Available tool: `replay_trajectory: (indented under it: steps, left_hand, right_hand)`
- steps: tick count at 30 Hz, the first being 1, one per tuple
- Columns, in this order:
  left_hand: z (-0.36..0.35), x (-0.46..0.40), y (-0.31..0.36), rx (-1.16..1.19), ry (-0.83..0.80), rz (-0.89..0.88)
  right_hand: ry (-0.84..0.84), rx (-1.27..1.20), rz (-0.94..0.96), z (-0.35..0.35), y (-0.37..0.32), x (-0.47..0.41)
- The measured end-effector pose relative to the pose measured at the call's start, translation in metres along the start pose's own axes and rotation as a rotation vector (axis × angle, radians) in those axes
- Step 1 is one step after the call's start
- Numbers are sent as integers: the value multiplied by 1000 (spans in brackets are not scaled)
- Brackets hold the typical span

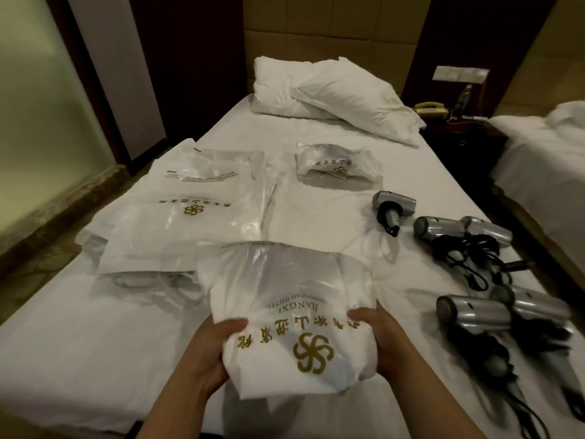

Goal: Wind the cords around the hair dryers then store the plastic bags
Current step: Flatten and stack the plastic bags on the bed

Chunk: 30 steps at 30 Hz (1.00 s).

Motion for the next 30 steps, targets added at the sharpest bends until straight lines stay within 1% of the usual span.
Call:
replay_trajectory:
  steps: [2, 7, 10, 15, 21, 25, 30]
  left_hand:
    - [-17, -10, 3, -16, -40, -11]
    - [-68, -64, 14, -90, -100, 19]
    - [-107, -120, 18, -116, -160, 32]
    - [-188, -226, 38, -126, -292, 49]
    - [-286, -338, 59, -212, -296, 97]
    - [-356, -402, 63, -247, -279, 122]
    - [-423, -489, 55, -294, -274, 133]
  right_hand:
    - [4, -14, 47, 4, -15, 6]
    - [175, 98, 159, 30, -70, -9]
    - [260, 156, 224, 52, -116, -42]
    - [347, 148, 256, 99, -198, -121]
    - [412, 107, 309, 150, -297, -196]
    - [473, 149, 322, 189, -365, -237]
    - [533, 236, 343, 241, -435, -294]
Point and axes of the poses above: each hand's wrist, its own x-axis away from the middle knuckle, its own z-axis out of the back of the hand, y = z × x, the point moved 5 cm from there along -x, towards the middle knuckle, and after that the axes turned 3 degrees about -x, right-handed, at the moved point
